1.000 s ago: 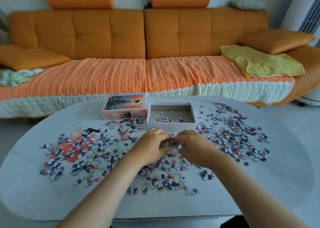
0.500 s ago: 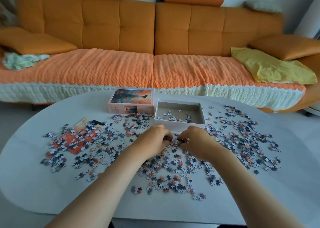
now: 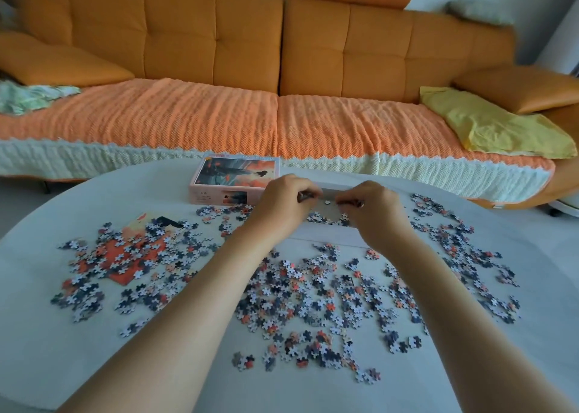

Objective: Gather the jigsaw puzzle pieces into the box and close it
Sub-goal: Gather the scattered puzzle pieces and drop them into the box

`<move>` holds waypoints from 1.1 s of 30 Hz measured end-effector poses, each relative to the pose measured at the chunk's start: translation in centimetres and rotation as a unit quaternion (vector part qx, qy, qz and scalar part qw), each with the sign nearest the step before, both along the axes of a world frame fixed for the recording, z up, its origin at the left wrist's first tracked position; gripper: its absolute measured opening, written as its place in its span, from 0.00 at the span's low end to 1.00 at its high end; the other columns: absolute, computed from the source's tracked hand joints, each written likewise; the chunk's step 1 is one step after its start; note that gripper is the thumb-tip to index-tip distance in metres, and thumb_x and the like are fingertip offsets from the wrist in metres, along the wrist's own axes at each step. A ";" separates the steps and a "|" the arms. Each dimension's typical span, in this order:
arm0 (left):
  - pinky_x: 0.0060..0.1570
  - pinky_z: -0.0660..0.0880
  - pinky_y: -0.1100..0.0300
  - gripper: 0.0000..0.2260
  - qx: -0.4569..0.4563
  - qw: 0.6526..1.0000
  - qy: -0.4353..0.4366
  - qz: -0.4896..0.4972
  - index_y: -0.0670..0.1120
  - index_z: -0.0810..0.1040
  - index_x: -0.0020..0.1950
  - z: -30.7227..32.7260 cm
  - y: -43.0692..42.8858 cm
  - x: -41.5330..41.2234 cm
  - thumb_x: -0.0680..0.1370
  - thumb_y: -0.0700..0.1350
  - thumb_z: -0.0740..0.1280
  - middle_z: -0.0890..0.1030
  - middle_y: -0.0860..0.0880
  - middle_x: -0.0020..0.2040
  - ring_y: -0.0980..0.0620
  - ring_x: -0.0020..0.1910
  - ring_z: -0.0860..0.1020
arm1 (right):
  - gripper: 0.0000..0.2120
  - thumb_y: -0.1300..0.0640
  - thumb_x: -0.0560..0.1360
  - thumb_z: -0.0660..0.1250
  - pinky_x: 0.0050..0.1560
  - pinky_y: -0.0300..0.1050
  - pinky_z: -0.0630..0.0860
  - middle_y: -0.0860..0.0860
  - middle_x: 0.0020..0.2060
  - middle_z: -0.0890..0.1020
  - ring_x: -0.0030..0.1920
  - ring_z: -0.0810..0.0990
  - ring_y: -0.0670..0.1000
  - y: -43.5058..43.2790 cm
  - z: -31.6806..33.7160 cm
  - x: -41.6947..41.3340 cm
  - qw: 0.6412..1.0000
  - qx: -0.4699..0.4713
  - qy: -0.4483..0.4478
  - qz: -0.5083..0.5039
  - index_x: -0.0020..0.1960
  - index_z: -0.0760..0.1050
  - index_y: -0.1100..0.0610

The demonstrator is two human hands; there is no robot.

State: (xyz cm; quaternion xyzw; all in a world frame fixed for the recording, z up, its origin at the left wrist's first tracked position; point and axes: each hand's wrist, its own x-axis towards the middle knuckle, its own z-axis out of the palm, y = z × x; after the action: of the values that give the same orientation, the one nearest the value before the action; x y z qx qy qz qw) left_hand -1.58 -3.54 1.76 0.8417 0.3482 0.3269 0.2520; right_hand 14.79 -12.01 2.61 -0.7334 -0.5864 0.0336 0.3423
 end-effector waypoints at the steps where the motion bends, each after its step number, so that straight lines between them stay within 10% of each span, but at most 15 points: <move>1: 0.46 0.68 0.72 0.09 0.012 1.000 0.000 0.003 0.49 0.83 0.56 -0.2 0.4 0.4 0.77 0.41 0.69 0.80 0.51 0.52 0.55 0.47 0.77 | 0.08 0.63 0.74 0.71 0.40 0.36 0.71 0.49 0.45 0.80 0.39 0.78 0.49 0.4 -0.3 0.2 1.000 0.012 -0.012 0.001 0.50 0.84 0.55; 6: 0.56 0.69 0.51 0.12 0.091 0.990 0.108 -0.015 0.52 0.81 0.62 -2.3 1.0 1.2 0.81 0.45 0.64 0.81 0.52 0.57 0.49 0.55 0.76 | 0.12 0.61 0.79 0.65 0.53 0.38 0.72 0.50 0.57 0.82 0.53 0.79 0.53 1.1 -1.3 0.4 0.995 -0.075 -0.045 0.046 0.60 0.81 0.54; 14: 0.68 0.58 0.50 0.17 0.107 0.973 0.205 0.009 0.53 0.72 0.72 -3.2 0.8 -0.5 0.83 0.47 0.57 0.71 0.53 0.70 0.49 0.69 0.66 | 0.11 0.61 0.79 0.64 0.45 0.36 0.73 0.48 0.48 0.85 0.40 0.75 0.42 -0.2 -0.9 0.1 0.997 -0.002 -0.064 0.048 0.58 0.82 0.54; 18: 0.56 0.71 0.52 0.12 0.175 0.980 0.091 -0.009 0.47 0.81 0.59 -2.5 -1.3 -1.2 0.79 0.39 0.62 0.77 0.52 0.53 0.50 0.55 0.73 | 0.10 0.64 0.76 0.67 0.47 0.39 0.77 0.48 0.45 0.86 0.42 0.81 0.45 -2.0 -0.7 -1.0 0.993 0.034 -0.056 0.093 0.53 0.84 0.54; 22: 0.45 0.71 0.61 0.09 0.112 0.983 0.131 -0.063 0.47 0.80 0.54 -2.7 -3.8 -2.2 0.80 0.40 0.61 0.75 0.55 0.49 0.54 0.49 0.75 | 0.12 0.61 0.77 0.66 0.50 0.45 0.80 0.45 0.48 0.85 0.45 0.82 0.45 -3.3 -1.7 -1.6 0.988 -0.055 -0.074 0.126 0.52 0.84 0.48; 28: 0.66 0.67 0.56 0.20 0.044 0.962 0.248 -0.106 0.55 0.72 0.71 -3.7 -5.5 -2.9 0.79 0.55 0.64 0.71 0.59 0.69 0.57 0.67 0.66 | 0.21 0.65 0.76 0.61 0.63 0.49 0.73 0.43 0.64 0.77 0.62 0.75 0.49 -4.7 -3.9 -2.5 0.964 -0.165 -0.132 0.162 0.63 0.78 0.47; 33: 0.59 0.72 0.55 0.17 0.002 0.966 0.233 -0.109 0.55 0.77 0.64 -2.7 -5.5 -3.3 0.77 0.57 0.66 0.76 0.59 0.59 0.57 0.61 0.71 | 0.15 0.62 0.78 0.62 0.61 0.44 0.74 0.45 0.57 0.81 0.57 0.78 0.47 -5.8 -3.1 -1.7 0.976 -0.155 -0.064 0.140 0.59 0.80 0.49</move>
State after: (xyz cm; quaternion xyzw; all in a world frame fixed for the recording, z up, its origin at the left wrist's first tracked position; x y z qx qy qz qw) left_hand -4.92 -9.04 -0.95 0.9282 0.3022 0.0933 0.1962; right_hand 13.05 -17.79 -0.46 -0.6885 -0.6917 0.1249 0.1784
